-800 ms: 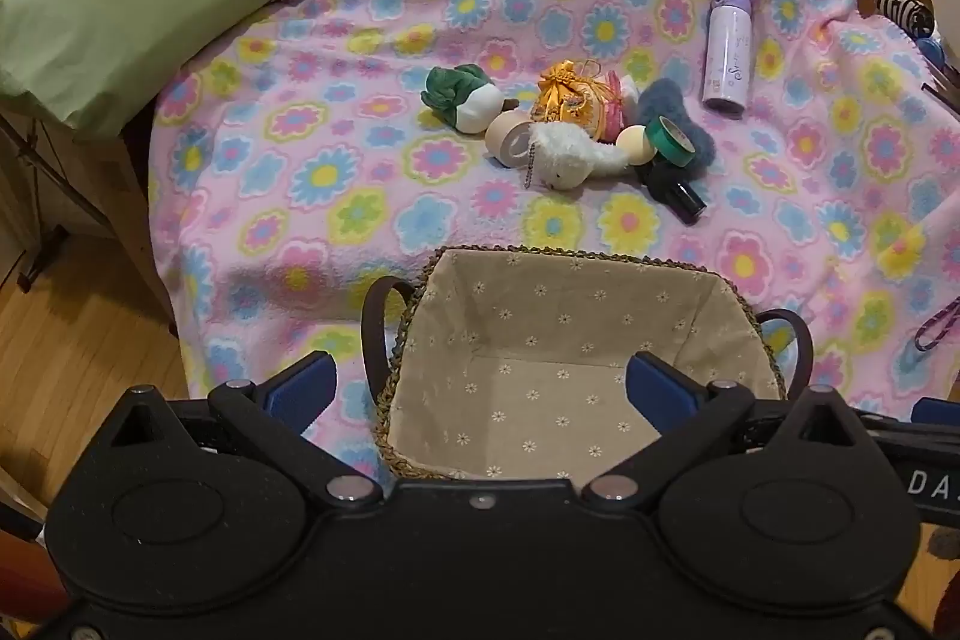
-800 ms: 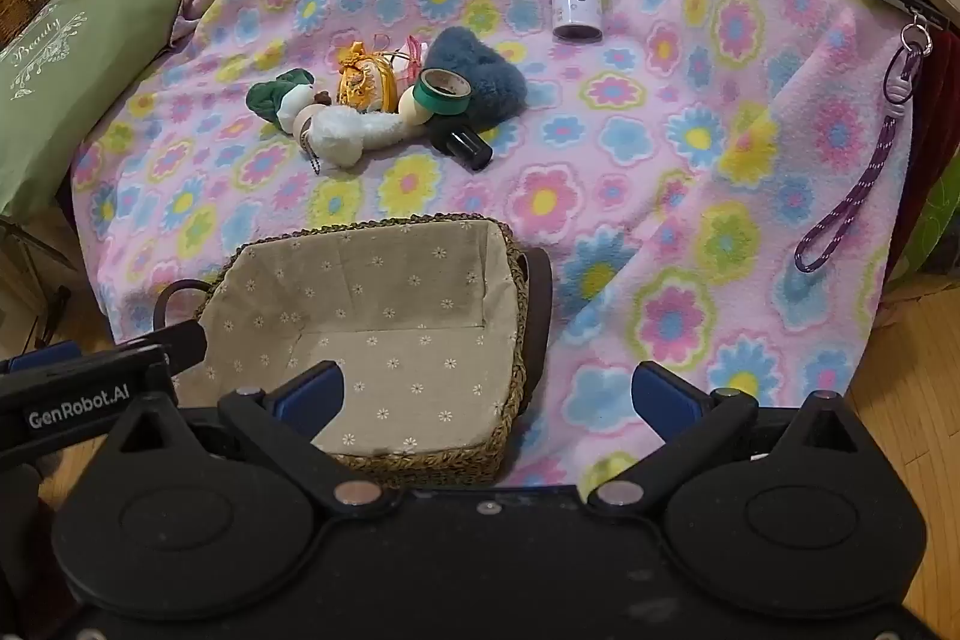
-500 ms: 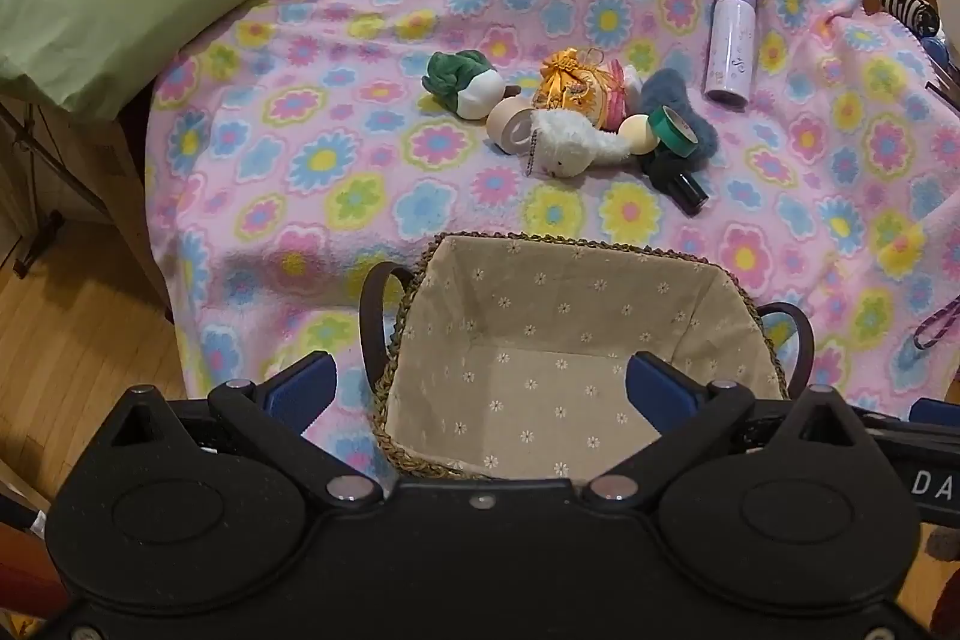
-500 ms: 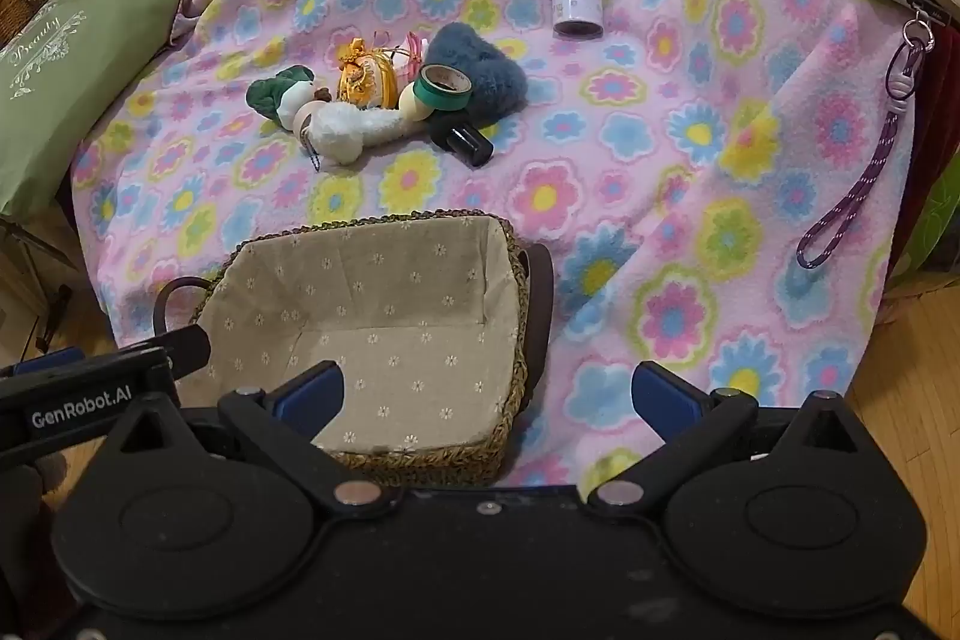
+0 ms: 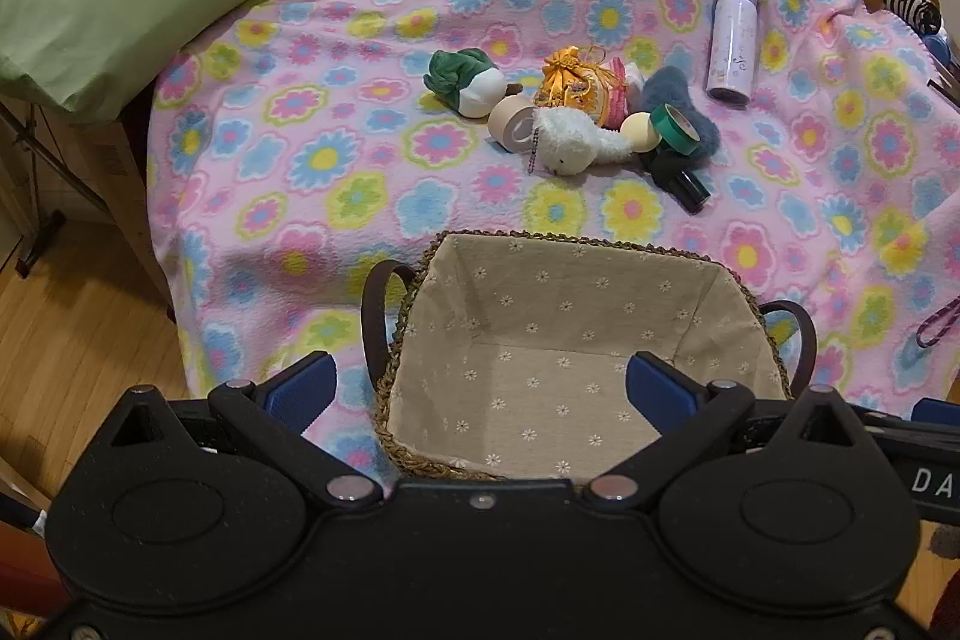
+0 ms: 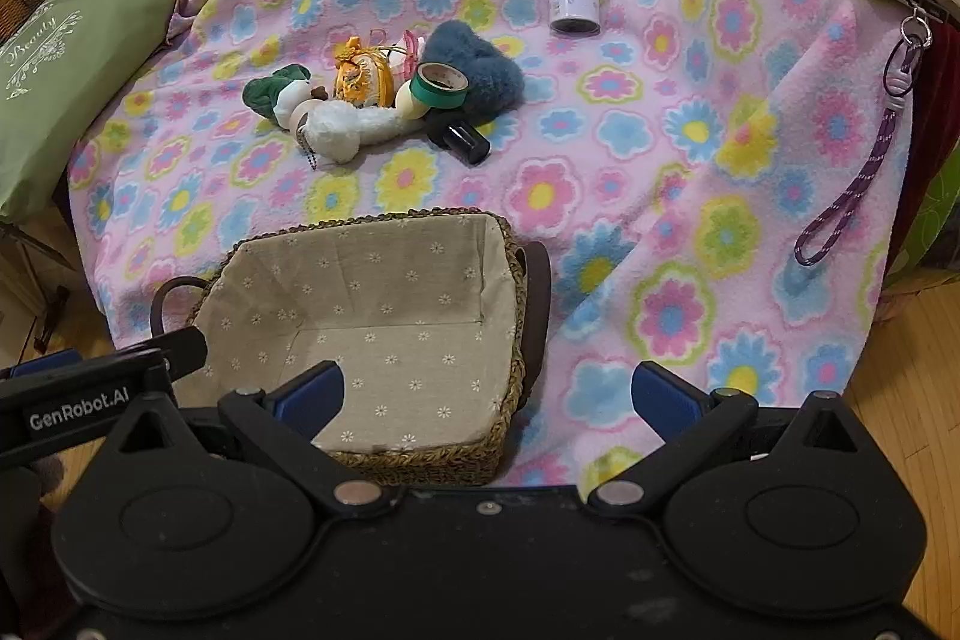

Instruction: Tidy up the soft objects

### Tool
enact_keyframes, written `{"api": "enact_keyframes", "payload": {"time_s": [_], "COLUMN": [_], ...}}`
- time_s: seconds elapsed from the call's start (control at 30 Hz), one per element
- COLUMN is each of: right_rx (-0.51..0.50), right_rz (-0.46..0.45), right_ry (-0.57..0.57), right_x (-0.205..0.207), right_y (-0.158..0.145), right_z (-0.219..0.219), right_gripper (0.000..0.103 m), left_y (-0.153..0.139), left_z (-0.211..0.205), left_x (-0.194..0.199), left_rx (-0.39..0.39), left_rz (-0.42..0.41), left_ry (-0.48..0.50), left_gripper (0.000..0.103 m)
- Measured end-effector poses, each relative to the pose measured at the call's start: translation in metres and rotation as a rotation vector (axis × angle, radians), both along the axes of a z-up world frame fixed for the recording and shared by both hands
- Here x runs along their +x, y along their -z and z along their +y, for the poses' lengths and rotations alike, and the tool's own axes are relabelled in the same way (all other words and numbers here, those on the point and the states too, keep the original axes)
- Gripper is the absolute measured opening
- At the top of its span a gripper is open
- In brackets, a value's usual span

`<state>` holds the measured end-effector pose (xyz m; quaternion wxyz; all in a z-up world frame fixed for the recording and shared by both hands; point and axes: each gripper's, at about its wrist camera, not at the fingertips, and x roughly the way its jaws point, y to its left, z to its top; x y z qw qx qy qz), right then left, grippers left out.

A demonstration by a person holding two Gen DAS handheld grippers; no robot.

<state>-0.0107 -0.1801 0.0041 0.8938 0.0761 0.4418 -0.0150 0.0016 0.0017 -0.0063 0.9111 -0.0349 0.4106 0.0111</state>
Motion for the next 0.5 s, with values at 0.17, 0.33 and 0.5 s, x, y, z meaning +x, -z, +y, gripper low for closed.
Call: {"api": "enact_keyframes", "payload": {"time_s": [0.17,0.33,0.5], "right_rx": [-0.001,0.003,0.005], "right_rz": [0.0,0.004,0.007], "right_ry": [-0.003,-0.007,-0.006], "right_x": [0.0012,0.0012,0.0009], "right_y": [0.0003,0.0008,0.0007], "right_z": [0.0008,0.0015,0.0015], "right_gripper": [0.103,0.103,0.103], "left_y": [-0.0005,-0.0003,-0.0001], "left_z": [0.0002,0.0003,0.0], "left_x": [0.0003,-0.0004,-0.0003], "left_rx": [-0.001,-0.001,-0.002], "left_rz": [0.002,0.004,0.004], "left_ry": [0.0,0.001,0.001], "left_gripper": [0.1,0.1,0.1]}}
